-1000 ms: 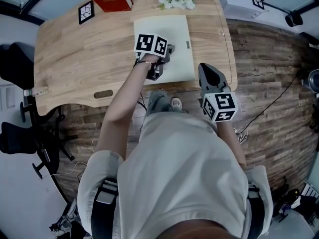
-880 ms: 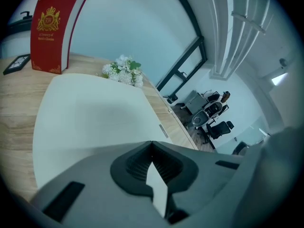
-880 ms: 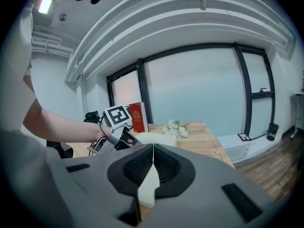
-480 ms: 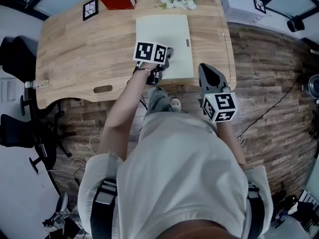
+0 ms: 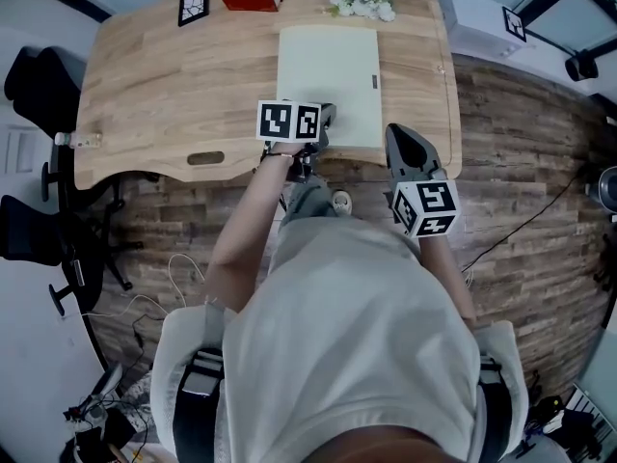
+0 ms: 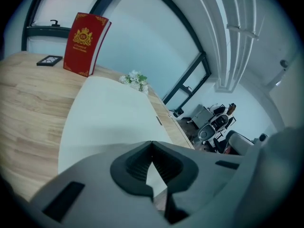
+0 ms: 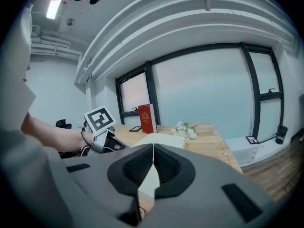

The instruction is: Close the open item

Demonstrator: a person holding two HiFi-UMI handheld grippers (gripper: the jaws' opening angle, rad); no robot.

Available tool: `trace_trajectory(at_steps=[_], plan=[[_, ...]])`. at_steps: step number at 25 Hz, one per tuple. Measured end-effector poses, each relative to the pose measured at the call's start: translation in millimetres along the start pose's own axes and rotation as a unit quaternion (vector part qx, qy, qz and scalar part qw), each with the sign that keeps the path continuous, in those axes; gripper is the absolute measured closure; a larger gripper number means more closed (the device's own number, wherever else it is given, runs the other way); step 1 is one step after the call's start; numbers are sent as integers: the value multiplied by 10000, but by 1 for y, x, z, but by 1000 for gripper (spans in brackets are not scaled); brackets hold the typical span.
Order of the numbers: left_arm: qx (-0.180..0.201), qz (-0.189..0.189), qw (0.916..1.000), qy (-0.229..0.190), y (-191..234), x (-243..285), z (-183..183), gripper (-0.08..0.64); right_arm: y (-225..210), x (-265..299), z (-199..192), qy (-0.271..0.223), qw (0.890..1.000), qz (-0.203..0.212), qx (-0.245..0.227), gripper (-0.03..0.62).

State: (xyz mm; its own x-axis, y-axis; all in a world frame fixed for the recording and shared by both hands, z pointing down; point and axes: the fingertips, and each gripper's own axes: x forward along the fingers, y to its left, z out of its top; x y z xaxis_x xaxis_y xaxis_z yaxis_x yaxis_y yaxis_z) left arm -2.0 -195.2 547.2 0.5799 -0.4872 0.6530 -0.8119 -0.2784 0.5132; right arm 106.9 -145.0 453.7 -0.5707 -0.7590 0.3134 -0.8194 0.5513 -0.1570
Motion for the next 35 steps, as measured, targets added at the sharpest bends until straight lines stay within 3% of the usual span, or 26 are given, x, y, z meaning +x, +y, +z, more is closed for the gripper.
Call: trace_trajectory(at_steps=[8, 22, 27, 35], plan=[[-147, 368, 9973, -611, 3, -36, -13, 540, 16, 3, -3, 61, 9996, 260, -68, 572], [-326, 623, 9810, -1809, 3, -99, -24, 540, 38, 12, 0, 77, 9989, 432, -184, 573], [-258, 635, 9780, -1970, 2, -115, -31, 540, 52, 12, 1, 37, 9992, 400, -81, 572], [-339, 614, 9797, -1876, 12, -146, -57, 540, 81, -1, 4, -4, 9997, 228, 111, 573]])
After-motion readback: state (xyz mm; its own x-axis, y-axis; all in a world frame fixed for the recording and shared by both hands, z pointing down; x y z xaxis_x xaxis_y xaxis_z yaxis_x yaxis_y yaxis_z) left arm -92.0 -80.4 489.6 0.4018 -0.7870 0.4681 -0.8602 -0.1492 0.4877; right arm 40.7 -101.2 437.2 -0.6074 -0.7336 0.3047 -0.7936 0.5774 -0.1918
